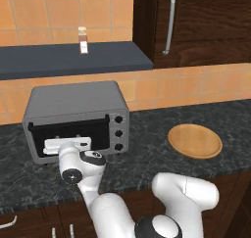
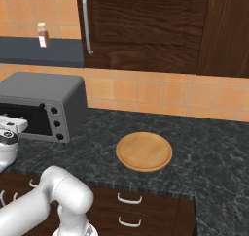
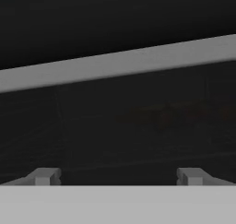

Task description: Pick up the kebab skewer and baguette bread, and place them inside the toaster oven. Close the toaster oven door and start by setting the timer.

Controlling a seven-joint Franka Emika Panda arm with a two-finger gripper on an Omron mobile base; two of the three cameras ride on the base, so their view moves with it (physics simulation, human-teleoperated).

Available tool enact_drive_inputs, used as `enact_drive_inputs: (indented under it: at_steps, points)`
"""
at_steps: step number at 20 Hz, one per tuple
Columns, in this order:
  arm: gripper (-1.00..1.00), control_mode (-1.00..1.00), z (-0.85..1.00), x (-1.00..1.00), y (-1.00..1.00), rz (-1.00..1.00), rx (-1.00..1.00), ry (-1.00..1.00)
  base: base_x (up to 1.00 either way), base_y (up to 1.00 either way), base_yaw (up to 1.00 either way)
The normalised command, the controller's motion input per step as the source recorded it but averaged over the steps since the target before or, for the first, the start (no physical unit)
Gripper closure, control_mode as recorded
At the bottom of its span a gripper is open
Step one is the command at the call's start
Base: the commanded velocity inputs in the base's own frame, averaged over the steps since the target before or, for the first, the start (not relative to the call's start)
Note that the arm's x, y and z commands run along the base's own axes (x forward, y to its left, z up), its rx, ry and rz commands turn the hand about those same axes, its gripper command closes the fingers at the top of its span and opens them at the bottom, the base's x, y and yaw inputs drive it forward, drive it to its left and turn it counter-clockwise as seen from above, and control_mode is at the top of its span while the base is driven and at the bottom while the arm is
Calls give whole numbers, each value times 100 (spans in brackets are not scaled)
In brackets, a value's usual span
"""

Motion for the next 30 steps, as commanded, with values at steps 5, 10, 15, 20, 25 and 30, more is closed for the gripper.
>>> enact_drive_inputs:
  at_steps: [5, 10, 15, 20, 25, 30]
  points:
    - [-100, -100, 0, 23, 0, 0, 0, 0, 0, 0, 0]
    - [-100, -100, 9, -8, -6, 0, 0, 0, 0, 0, 0]
    - [-100, -100, 24, -68, -52, 0, 0, 3, 0, 0, 0]
    - [-100, -100, 12, -50, -70, 0, 0, 5, 0, 0, 0]
    - [-100, -100, 11, -37, -80, 0, 0, 11, 0, 0, 0]
    - [-100, -100, 8, -40, -72, 2, -2, 9, 0, 0, 0]
